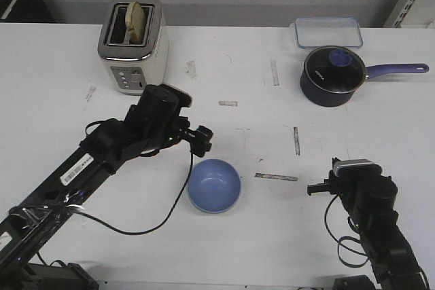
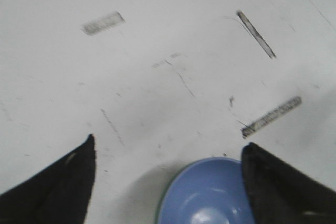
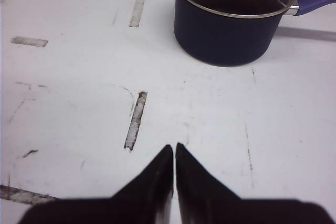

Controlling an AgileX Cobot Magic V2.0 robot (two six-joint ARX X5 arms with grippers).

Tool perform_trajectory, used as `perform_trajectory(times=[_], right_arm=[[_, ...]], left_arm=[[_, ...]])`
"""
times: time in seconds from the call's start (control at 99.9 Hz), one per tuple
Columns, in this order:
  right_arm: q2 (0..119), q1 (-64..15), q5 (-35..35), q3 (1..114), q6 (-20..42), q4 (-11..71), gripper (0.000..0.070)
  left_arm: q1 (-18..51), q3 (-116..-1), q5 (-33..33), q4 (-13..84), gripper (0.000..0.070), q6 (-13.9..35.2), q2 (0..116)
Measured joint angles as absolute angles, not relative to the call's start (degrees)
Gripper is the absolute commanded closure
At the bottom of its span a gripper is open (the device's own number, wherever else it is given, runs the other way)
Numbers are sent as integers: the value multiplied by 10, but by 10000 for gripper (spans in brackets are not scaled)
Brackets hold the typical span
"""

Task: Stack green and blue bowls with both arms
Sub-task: 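Open the left gripper and retract it back toward the robot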

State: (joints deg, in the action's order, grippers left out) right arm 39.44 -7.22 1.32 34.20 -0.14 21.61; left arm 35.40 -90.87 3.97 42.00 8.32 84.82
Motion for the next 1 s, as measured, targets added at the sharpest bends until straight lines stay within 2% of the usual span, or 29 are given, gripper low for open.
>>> perform_trajectory(times=[0.08, 0.14, 0.451, 0.551, 0.681, 0.881, 1.001], right_arm=[[394, -72, 13, 342, -1, 216, 700], [394, -72, 13, 342, -1, 216, 700], [394, -72, 13, 342, -1, 216, 700], [394, -72, 14, 342, -1, 216, 700], [394, -72, 14, 342, -1, 216, 700], [394, -72, 14, 342, -1, 216, 700], [394, -72, 14, 342, -1, 216, 700]], left_arm=[[341, -918, 1, 419, 622, 83, 830], [328, -918, -13, 421, 699, 79, 815], [220, -917, -16, 508, 700, 43, 750], [178, -887, -17, 505, 700, 39, 725], [145, -800, -17, 454, 700, 37, 657], [117, -620, -17, 319, 700, 39, 504], [110, -512, -52, 265, 700, 39, 412]])
